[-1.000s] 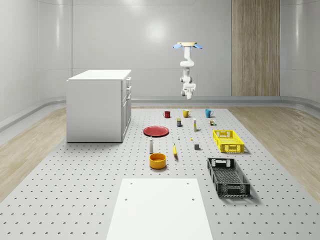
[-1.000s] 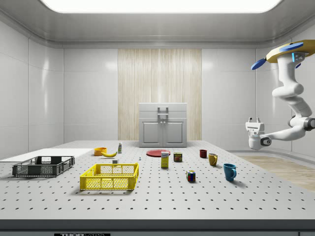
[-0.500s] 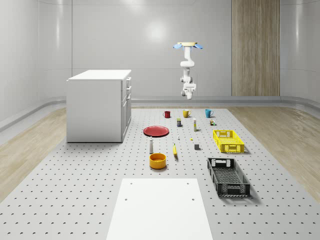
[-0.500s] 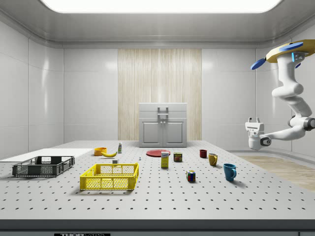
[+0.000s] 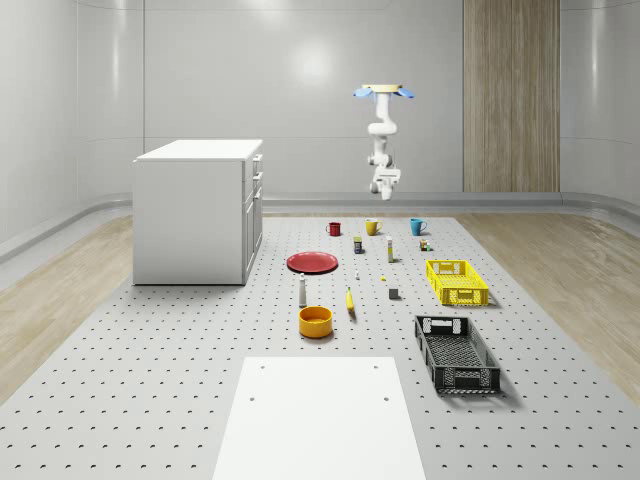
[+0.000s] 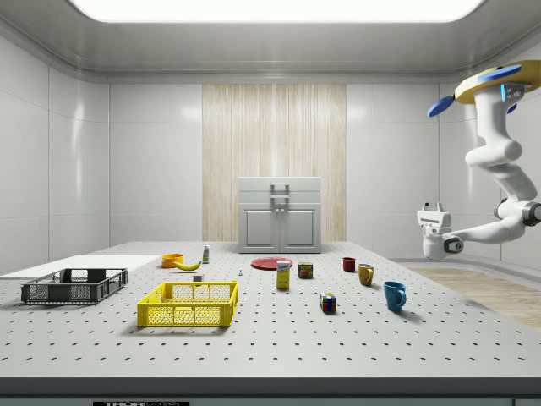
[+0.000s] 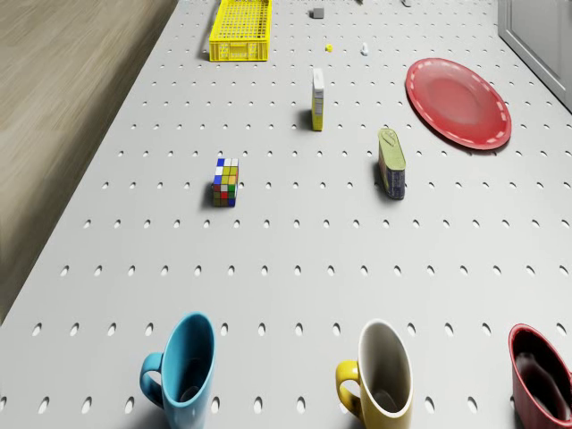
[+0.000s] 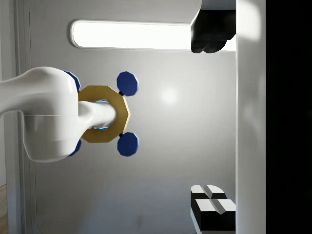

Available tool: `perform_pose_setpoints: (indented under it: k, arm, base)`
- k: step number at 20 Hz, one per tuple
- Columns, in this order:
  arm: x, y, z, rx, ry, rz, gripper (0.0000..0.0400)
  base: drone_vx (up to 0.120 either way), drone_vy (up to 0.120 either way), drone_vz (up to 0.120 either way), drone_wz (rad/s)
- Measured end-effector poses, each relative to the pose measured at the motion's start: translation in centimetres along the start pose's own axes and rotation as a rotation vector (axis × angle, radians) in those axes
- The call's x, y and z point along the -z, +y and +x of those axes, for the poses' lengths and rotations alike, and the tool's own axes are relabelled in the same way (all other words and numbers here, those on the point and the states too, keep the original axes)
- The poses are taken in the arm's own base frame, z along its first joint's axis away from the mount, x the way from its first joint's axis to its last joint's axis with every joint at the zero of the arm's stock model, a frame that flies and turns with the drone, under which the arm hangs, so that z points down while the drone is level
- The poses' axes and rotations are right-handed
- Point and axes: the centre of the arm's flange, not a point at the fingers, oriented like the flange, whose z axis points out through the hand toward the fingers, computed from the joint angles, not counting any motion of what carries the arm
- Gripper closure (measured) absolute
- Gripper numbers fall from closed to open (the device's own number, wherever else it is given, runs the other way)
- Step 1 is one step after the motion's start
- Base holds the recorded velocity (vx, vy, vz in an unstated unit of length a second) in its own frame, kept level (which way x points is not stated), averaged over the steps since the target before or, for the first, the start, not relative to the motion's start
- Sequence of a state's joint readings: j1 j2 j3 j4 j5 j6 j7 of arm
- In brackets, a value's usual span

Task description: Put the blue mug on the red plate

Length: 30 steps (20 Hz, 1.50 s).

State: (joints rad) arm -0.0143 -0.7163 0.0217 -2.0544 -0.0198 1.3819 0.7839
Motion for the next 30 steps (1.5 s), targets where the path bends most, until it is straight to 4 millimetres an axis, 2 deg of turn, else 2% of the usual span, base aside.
perform_pose_setpoints:
  k: [11,15,18,21,24,27,30]
  arm:
    - [-0.2,-1.2,-1.3,0.003,0.134,-0.123,0.0000]
    - [-0.7,-2.6,-2.7,0.006,0.281,-0.266,0.0000]
    - [-2.1,-4.1,-4.3,0.011,0.467,-0.450,0.0000]
    - [-4.9,-5.9,-6.2,0.017,0.741,-0.724,0.0000]
    - [-9.7,-6.8,-7.2,0.024,1.090,-1.076,0.0000]
    - [-14.5,-6.0,-6.4,0.031,1.445,-1.436,0.0000]
    - [-17.6,-4.2,-4.7,0.037,1.727,-1.723,0.0000]
  base:
    - [0.120,0.120,0.000,0.000]
    - [0.120,0.120,0.000,0.000]
    - [0.120,0.120,0.000,0.000]
    - [0.120,0.080,0.000,0.000]
    - [0.120,0.000,-0.080,0.000]
    - [0.120,0.000,-0.120,0.000]
    - [0.120,0.000,-0.120,0.000]
